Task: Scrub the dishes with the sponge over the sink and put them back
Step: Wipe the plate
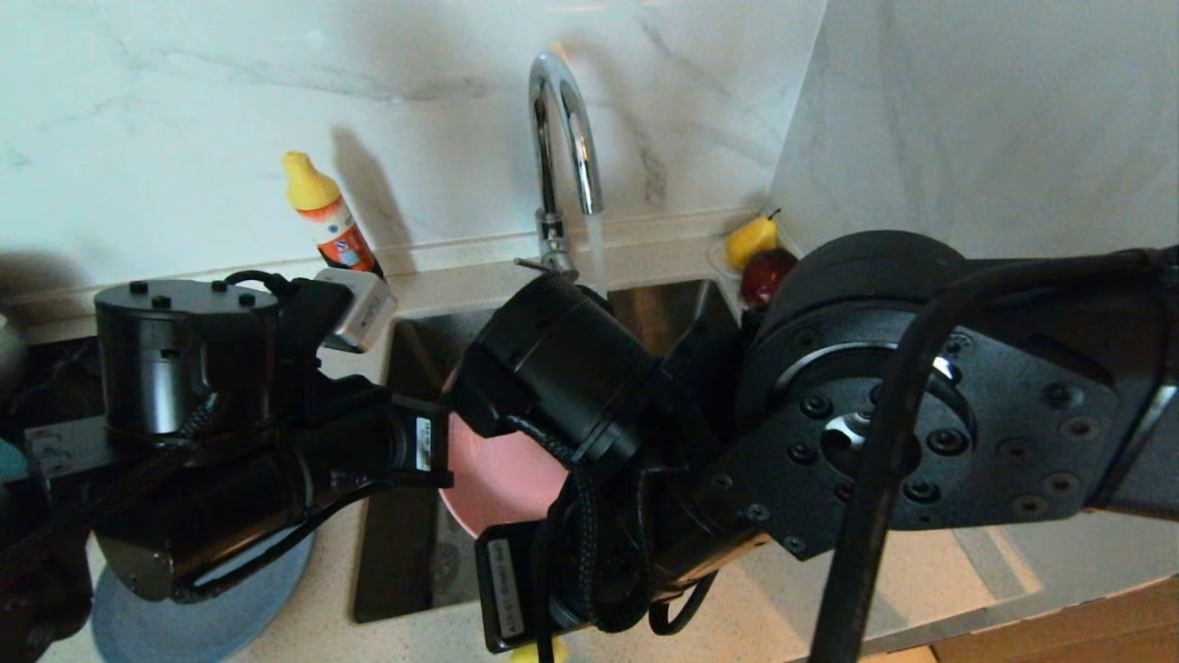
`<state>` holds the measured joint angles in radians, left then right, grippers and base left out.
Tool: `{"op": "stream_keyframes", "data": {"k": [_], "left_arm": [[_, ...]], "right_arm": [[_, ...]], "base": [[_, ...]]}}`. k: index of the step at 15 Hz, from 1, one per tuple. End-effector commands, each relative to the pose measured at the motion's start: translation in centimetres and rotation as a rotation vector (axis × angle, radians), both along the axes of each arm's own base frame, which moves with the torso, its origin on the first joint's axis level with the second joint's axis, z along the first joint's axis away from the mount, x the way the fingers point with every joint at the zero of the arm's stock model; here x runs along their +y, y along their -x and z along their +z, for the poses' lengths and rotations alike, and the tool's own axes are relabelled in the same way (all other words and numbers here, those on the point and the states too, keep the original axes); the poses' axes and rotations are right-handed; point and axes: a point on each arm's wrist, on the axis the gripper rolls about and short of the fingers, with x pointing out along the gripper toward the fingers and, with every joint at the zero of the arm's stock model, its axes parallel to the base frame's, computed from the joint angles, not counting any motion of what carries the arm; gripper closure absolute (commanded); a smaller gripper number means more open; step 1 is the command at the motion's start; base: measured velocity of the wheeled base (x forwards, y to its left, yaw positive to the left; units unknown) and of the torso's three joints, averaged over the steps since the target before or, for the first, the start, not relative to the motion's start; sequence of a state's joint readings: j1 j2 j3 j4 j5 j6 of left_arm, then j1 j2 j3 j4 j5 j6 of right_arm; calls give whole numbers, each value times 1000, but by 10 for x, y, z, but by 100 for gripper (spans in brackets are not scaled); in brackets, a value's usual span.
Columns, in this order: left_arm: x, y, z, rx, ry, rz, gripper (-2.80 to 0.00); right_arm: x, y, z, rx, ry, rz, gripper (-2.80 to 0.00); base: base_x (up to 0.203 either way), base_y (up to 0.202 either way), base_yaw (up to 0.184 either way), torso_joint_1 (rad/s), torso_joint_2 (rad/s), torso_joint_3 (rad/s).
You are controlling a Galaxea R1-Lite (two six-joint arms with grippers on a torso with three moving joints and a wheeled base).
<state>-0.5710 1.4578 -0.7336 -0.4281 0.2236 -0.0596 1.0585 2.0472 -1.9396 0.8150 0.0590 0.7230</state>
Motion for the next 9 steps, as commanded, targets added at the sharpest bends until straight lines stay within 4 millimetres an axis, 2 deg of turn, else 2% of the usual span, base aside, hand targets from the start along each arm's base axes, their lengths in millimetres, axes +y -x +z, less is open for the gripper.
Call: {"op": "stream_keyframes", "data": {"k": [1,9], "left_arm": [[0,3,3,-10,8,-3,0],[-1,8,1,-2,17,-18,0]], "right_arm": [[-5,-3,4,-13,-3,-24,0],[-15,-14,12,-65,-18,-95,0]], "base": [[0,0,0,0,0,0],[0,0,0,0,0,0]]}}
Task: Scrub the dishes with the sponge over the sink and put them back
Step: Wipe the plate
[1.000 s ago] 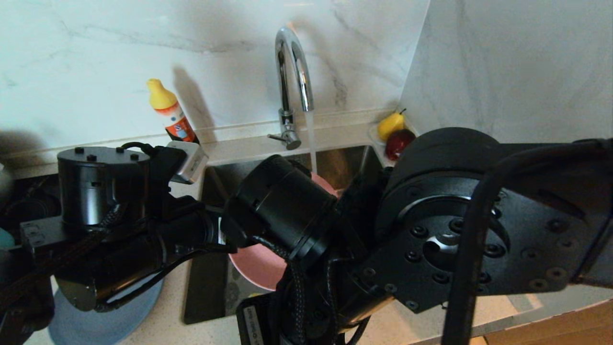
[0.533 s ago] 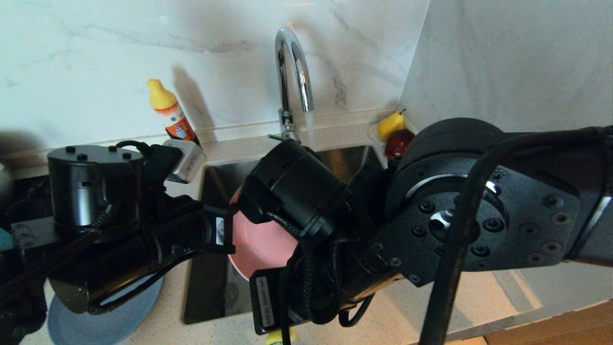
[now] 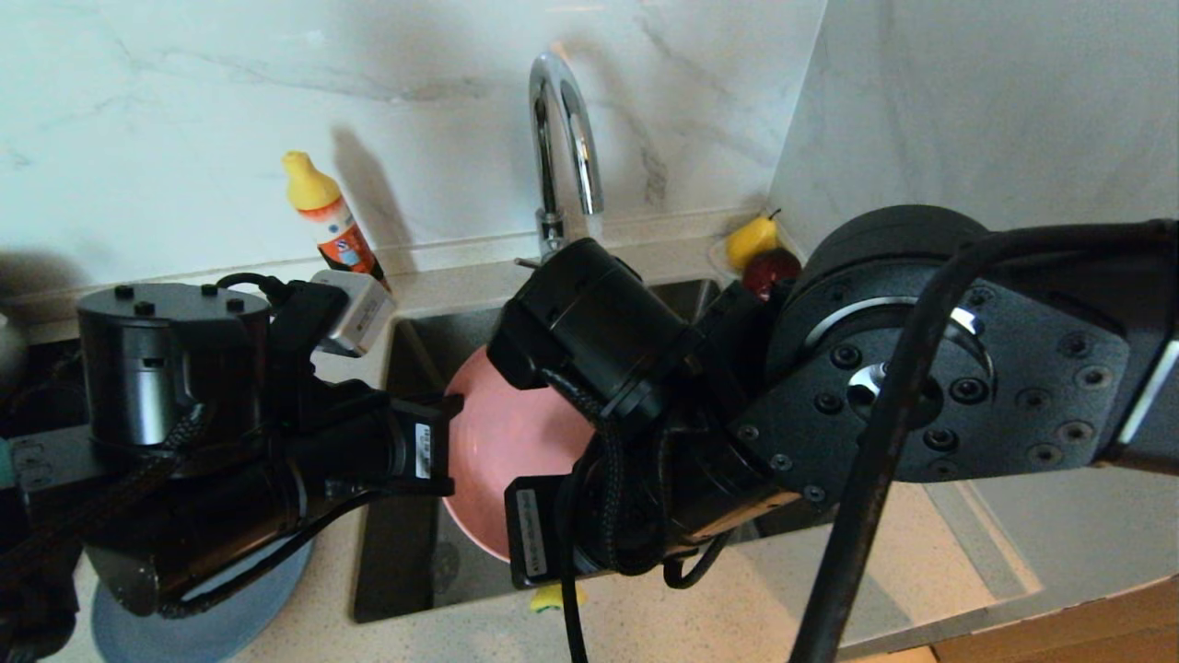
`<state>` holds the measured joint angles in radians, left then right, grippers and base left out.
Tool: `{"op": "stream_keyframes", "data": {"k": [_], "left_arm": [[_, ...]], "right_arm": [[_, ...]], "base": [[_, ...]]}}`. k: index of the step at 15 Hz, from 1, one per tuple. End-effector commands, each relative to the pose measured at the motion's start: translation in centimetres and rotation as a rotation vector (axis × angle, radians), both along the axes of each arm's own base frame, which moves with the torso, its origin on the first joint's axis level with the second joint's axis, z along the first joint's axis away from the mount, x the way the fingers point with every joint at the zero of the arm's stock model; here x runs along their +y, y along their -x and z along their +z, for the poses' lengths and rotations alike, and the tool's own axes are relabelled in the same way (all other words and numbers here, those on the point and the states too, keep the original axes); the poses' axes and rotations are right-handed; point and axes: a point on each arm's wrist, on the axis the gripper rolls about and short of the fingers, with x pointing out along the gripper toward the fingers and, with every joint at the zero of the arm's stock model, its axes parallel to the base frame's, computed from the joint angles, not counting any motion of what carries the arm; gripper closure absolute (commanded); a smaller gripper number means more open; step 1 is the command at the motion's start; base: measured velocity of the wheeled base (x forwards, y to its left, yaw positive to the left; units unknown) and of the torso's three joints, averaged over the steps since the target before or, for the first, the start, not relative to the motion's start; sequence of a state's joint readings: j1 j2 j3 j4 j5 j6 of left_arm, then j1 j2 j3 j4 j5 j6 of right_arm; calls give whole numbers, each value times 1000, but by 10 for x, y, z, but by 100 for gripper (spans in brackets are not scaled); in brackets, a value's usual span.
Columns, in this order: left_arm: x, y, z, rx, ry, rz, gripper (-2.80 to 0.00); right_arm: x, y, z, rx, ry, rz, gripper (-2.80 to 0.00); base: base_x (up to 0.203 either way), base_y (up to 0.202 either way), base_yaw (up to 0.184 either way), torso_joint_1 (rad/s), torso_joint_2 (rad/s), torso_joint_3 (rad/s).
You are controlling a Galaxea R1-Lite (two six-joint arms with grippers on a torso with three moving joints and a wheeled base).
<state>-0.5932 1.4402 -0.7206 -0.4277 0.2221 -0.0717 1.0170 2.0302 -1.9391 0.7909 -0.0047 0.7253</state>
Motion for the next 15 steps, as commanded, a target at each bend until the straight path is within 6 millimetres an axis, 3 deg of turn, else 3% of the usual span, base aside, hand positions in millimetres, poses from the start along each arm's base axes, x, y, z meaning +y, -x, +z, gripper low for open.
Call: {"op": "stream_keyframes", "data": {"k": [1,8,10,12,15], "left_arm": [[1,1,0,0,2,2,0],[0,1,-4,11,-7,-3,0],[-1,0,-6,19,-3,1,0],[-1,-1,-6,20,-1,3,0],[-2,-1,-4,16,7,4,0]], "right_arm": [[-5,-2,6,-7,-13,-17,0],[-28,-9,26,-36,-61,-63,0],[-31,-2,33,-14,-89,-31,0],[-32,8,40,70,-158,55,0],[-21,16,30,231,-196,145,0]], "base": [[0,0,0,0,0,0],[0,0,0,0,0,0],[0,0,0,0,0,0],[0,0,0,0,0,0],[0,0,0,0,0,0]]}}
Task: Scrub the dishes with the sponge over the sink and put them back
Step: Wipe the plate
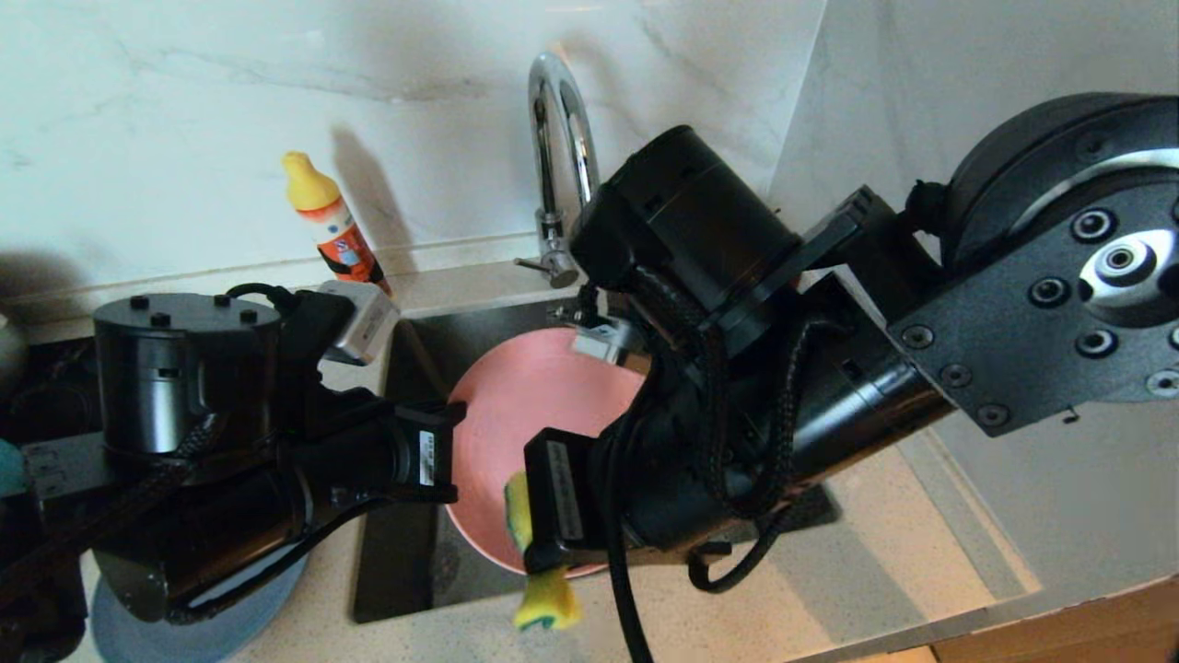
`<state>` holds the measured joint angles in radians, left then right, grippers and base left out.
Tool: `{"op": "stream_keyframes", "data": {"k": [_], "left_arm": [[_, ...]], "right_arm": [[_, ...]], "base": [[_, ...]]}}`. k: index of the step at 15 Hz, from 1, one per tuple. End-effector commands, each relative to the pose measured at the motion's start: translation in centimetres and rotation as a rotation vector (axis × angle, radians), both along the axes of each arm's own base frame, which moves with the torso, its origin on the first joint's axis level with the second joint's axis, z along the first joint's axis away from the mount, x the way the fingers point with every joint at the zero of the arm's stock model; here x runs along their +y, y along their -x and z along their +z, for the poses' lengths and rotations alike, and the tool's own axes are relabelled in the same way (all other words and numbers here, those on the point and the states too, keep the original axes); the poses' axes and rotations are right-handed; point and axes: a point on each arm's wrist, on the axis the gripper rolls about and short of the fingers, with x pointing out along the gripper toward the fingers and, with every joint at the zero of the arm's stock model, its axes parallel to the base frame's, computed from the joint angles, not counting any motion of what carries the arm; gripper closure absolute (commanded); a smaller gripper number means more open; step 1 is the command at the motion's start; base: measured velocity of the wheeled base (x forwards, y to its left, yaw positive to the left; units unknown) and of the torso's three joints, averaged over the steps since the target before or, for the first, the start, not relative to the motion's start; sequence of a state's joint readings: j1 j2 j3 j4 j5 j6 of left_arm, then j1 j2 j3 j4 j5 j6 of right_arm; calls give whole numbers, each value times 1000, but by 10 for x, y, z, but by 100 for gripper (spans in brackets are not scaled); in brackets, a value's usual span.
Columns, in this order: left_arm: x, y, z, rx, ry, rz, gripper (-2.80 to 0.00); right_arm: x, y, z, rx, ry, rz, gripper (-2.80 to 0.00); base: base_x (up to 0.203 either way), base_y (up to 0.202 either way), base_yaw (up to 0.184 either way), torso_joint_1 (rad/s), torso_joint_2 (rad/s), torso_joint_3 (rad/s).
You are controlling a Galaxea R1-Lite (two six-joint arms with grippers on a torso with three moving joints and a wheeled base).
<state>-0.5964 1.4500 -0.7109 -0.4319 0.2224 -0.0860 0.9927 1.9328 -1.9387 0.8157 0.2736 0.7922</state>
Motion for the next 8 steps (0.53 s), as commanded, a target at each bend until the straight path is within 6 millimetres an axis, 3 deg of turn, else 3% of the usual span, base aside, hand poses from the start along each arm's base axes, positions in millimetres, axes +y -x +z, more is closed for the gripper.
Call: {"op": "stream_keyframes", "data": {"k": [1,5,8], "left_arm": [[0,-1,0,-1,3,3,0],[0,0,0,0,3,4,0],[0,-1,-1,5,10,6,0]], "right_arm": [[9,1,-10,79,-7,55,0],[27,-9,-41,140,69,48,0],[32,-14,-51,101,120,-12,0]], "base": [[0,0,0,0,0,0],[0,0,0,0,0,0],[0,0,0,0,0,0]]}}
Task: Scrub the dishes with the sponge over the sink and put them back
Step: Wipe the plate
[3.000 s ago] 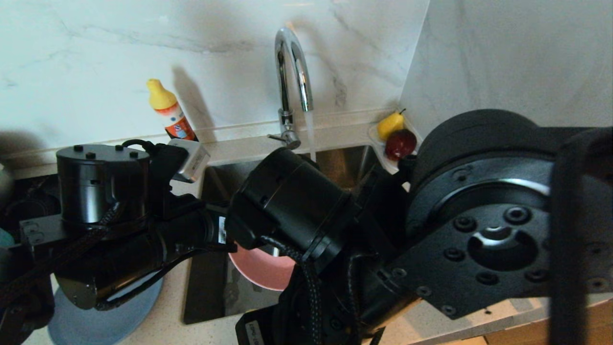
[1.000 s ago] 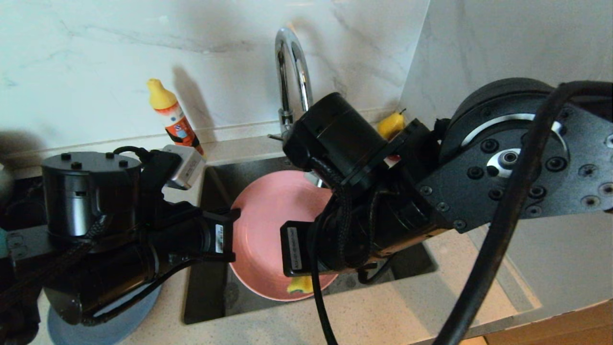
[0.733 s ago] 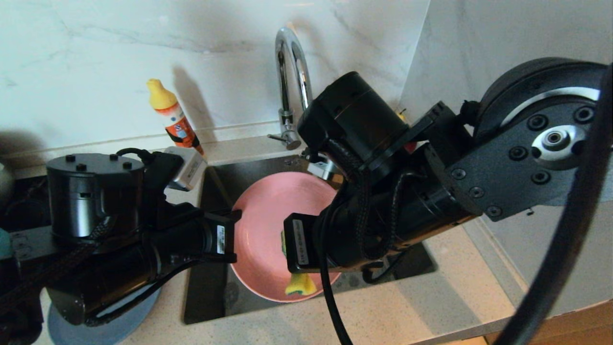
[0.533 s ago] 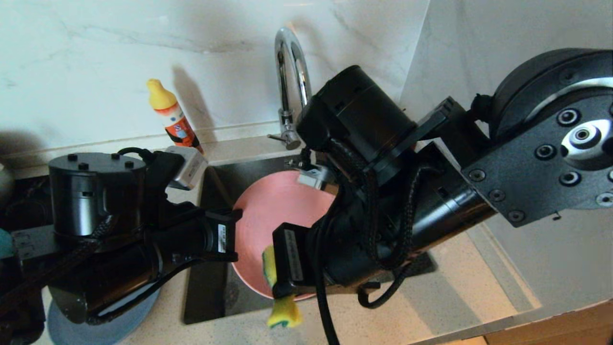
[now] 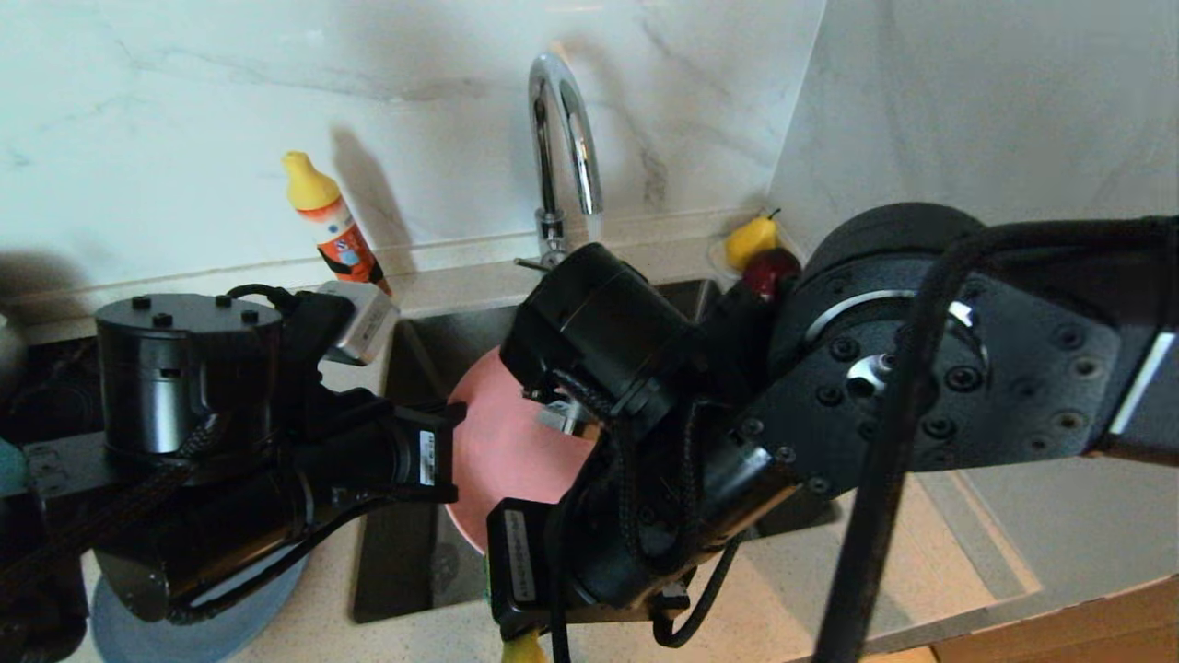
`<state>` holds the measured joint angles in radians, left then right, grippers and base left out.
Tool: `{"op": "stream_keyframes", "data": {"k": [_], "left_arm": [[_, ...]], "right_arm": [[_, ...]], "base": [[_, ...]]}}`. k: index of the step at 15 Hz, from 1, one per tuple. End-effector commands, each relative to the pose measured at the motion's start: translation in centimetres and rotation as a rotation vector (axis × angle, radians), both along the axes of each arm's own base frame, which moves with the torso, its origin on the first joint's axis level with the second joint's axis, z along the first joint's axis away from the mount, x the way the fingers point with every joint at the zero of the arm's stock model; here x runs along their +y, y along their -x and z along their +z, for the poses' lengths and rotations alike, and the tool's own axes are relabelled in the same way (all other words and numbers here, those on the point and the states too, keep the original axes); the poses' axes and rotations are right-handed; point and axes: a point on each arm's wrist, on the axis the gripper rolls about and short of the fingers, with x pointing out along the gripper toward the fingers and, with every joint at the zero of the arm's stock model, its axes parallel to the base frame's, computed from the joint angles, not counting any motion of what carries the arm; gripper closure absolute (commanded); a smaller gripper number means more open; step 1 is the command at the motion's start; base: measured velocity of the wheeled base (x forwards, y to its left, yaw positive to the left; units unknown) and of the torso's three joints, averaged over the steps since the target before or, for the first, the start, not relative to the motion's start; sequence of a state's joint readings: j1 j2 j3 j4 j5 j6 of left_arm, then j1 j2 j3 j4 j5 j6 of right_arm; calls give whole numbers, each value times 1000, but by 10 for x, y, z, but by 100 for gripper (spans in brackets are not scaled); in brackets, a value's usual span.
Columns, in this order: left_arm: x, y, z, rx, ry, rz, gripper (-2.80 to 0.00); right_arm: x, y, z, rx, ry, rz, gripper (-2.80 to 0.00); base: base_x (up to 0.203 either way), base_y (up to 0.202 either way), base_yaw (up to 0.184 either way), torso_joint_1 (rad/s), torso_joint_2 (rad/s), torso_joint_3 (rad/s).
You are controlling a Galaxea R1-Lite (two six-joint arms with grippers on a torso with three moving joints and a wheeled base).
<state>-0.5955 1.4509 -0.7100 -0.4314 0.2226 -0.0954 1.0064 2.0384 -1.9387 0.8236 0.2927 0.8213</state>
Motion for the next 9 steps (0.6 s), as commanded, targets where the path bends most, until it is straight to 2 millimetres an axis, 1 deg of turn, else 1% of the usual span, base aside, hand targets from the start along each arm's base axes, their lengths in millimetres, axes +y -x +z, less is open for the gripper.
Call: {"op": "stream_keyframes", "data": {"k": [1,7,9], "left_arm": [[0,-1,0,-1,3,3,0],[0,1,3,-9,13,1,0],[0,1,4,-10,14,-3,0]], "right_arm": [[7,-4,-12,2,37,-19,0],[3,-9,-8,-62,46,-78,0],[-1,-15,-6,-84,46,-109,0]], "base": [[0,0,0,0,0,0],[0,0,0,0,0,0],[0,0,0,0,0,0]]}}
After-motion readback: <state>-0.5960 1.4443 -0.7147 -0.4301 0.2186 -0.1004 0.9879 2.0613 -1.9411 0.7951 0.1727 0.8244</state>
